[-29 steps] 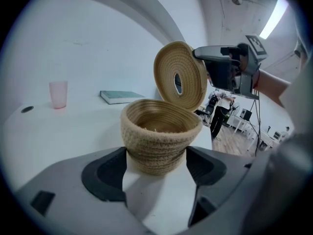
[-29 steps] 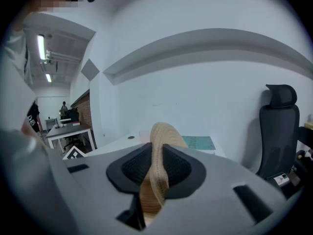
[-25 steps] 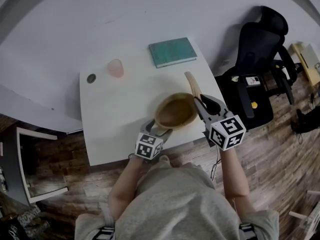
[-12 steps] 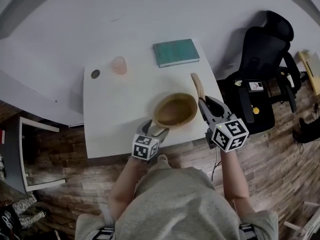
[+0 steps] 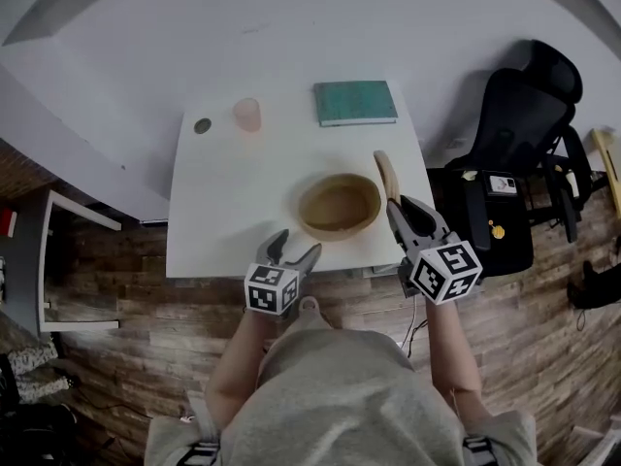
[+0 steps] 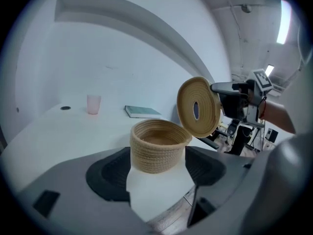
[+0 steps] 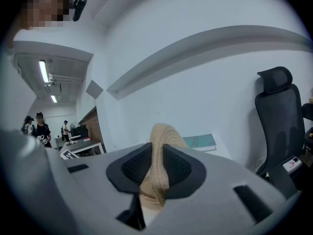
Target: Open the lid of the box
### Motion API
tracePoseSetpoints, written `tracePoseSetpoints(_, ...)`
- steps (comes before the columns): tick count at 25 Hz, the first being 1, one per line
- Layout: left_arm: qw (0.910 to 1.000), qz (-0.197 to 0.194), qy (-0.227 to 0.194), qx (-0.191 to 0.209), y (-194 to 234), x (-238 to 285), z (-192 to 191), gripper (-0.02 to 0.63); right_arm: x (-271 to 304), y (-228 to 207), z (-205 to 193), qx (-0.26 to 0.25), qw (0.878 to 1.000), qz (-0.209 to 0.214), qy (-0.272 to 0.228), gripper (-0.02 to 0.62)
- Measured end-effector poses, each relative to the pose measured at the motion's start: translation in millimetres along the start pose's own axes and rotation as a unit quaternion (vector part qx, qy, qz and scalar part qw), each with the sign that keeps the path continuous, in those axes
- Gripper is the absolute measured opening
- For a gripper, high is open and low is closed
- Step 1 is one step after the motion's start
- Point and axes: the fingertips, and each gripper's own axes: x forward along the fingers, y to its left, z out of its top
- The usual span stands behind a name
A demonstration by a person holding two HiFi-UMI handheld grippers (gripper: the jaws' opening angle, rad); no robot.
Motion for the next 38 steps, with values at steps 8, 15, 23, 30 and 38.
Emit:
tracePoseSetpoints(8,0.9984,0.032,-0.046,-0.001,-29.6,-36.8,8.8,0.288,-35.3,22.1,-8.9,-0.002,1.000,0.029,0.001,0.077)
tracePoseSetpoints(15,0.9940,0.072,-0.083,0.001,-62.4,-66.4,9.4,0.184,-78.1,40.7,-18.5,0.000,0.999,0.049,-0.005,0.077)
tracePoseSetpoints(23,0.9864,0.110,-0.121,-0.004,-99.3,-101.9,4.4,0.072,-126.1,61.8,-32.0,0.002,0.997,0.073,-0.011,0.077)
tracePoseSetpoints(30,0.9804,0.133,-0.145,-0.008,-126.5,-130.4,-5.9,0.031,-163.9,78.1,-44.3,0.001,0.996,0.090,-0.015,0.077)
tracePoseSetpoints(38,0.9777,0.136,-0.160,-0.006,-152.7,-152.0,-15.5,0.017,-194.0,92.3,-57.6,0.002,0.995,0.102,-0.020,0.077)
